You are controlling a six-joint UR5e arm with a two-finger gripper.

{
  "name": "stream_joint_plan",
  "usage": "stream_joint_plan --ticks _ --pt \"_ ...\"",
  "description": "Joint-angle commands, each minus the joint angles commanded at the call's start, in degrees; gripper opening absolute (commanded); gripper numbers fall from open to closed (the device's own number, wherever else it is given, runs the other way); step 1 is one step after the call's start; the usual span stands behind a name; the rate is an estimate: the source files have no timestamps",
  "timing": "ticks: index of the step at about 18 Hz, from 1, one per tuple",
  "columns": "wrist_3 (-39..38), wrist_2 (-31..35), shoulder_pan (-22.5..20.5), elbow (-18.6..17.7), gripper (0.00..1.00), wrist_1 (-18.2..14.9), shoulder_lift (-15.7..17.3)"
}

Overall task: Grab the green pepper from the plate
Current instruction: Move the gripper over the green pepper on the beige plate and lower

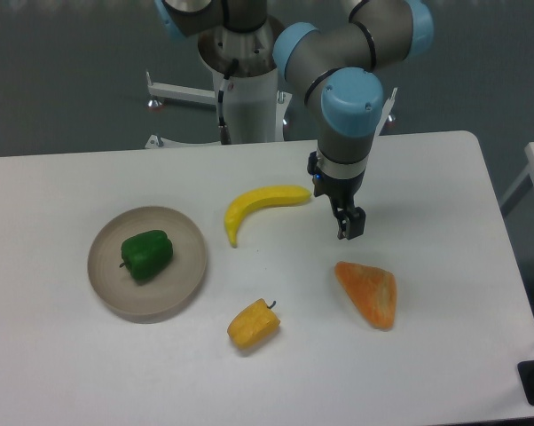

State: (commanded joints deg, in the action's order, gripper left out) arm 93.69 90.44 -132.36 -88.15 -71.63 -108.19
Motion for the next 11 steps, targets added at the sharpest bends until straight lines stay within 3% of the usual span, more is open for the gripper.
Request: stream_joint_plan --ticks 7,11 --pt "-2.80 -2.63 0.79 -0.61 1.00 0.09 0.09" --pt "-9.91 -4.75 5.34 -1.32 1.00 0.18 0.61"
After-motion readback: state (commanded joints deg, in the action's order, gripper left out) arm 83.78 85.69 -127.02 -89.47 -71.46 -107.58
